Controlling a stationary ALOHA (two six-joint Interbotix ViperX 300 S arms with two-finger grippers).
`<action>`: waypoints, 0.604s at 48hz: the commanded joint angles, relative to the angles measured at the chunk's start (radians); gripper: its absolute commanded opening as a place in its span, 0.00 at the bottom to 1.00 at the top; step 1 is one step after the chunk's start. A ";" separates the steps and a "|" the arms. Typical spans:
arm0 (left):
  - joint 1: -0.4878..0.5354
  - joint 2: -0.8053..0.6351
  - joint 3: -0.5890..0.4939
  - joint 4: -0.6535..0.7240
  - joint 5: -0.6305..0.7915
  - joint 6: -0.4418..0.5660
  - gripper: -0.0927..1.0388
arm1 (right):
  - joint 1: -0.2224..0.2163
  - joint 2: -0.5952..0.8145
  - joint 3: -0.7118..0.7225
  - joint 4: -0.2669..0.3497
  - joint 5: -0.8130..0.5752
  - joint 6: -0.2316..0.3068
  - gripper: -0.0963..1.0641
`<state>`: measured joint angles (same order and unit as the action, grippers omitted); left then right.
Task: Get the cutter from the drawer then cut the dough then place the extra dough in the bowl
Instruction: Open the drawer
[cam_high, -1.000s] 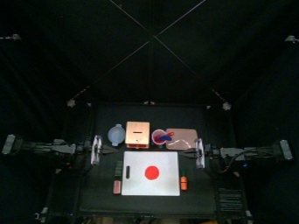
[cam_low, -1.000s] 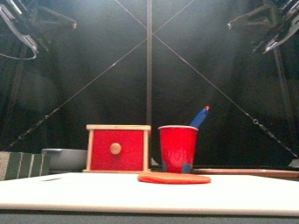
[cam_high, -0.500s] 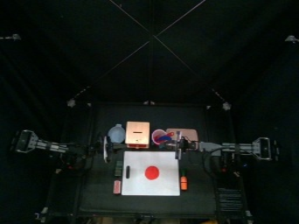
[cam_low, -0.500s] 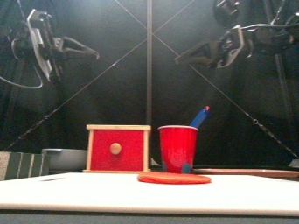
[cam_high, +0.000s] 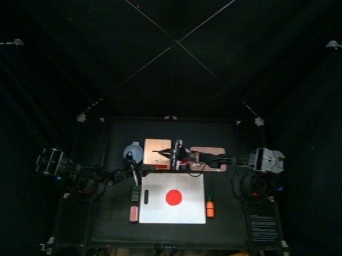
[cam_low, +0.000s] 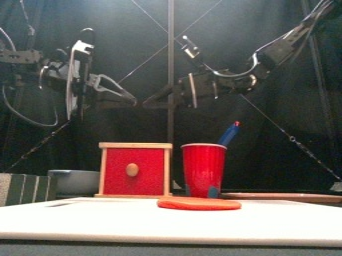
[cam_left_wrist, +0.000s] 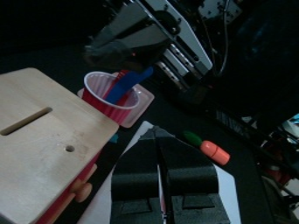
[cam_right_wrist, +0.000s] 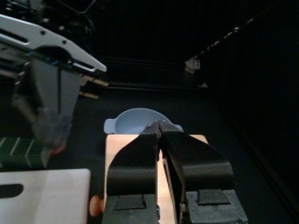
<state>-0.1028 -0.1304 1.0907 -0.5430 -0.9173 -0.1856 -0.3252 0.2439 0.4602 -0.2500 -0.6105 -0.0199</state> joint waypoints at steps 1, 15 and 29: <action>-0.003 0.005 -0.018 -0.002 -0.011 -0.034 0.34 | -0.011 0.031 -0.077 -0.002 0.029 -0.003 0.06; -0.002 0.008 -0.015 -0.063 0.005 -0.121 0.52 | -0.012 0.095 -0.135 -0.057 0.183 0.000 0.06; -0.002 0.008 -0.014 -0.164 0.117 -0.190 0.72 | -0.012 0.112 -0.132 -0.080 0.225 0.002 0.06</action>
<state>-0.1043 -0.1197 1.0907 -0.6703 -0.8253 -0.3651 -0.3313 0.3666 0.3359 -0.3283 -0.3973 -0.0199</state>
